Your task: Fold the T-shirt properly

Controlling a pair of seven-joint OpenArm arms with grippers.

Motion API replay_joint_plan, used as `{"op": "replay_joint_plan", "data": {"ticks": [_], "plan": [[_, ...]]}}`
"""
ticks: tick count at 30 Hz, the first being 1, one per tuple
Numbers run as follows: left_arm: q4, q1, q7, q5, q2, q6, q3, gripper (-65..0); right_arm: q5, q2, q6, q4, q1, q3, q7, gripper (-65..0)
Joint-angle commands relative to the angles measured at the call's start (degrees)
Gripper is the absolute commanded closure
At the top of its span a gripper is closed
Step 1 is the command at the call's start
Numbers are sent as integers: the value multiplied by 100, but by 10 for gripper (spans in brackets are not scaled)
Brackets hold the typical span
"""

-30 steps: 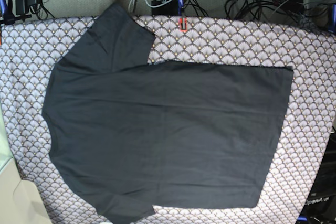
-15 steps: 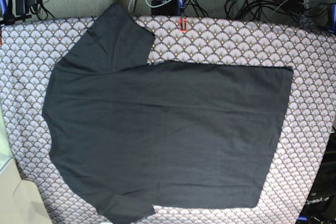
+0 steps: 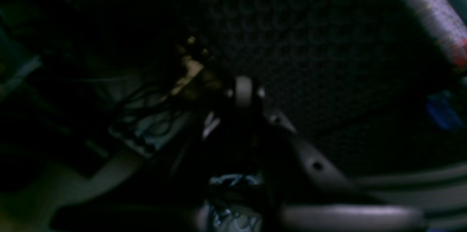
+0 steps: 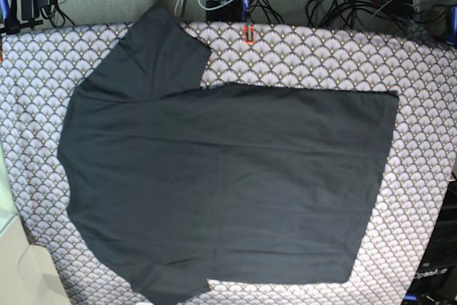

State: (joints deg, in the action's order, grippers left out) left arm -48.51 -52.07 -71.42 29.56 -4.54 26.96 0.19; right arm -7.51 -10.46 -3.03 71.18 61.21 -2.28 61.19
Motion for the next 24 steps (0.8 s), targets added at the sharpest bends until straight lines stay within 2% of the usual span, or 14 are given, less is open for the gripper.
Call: {"op": "replay_joint_plan", "data": {"ticks": [1,4,6,10,13,15,18,24], "plan": [[-736,-476,16,46,-149,-46,-14,0,-18,-49,26,526,415,-40,-49,0],[-2687,-1320,992,72,-483,-54,-234,0,-18,-84,26,2056,872,-145,-919,0],[-3637,-1654,1643,37,-535,-133,-638,0,-10,-84,8,2873,1031,-198,-1473,0],[-4788,-1795,2671,28,-527,-424,-1447,0,-10,-93,-282,3999,1004,-198,-2598,0],[-5395,-1716,3718,-77,-544,-722,-2036,0,-18,-57,-475,4350,626,-198,-3319,0],[-5782,-1426,4465,-235,-535,-907,-2397,0,-18,-57,-537,4350,301,-189,-3635,0],[-6274,-845,5880,-385,-518,-1065,-2871,0,-18,-84,-537,4350,-139,-198,-4339,0],[-6555,658,8544,-385,-368,-1048,-3663,0,-36,-66,-546,4350,-684,-198,-5183,0]]}}
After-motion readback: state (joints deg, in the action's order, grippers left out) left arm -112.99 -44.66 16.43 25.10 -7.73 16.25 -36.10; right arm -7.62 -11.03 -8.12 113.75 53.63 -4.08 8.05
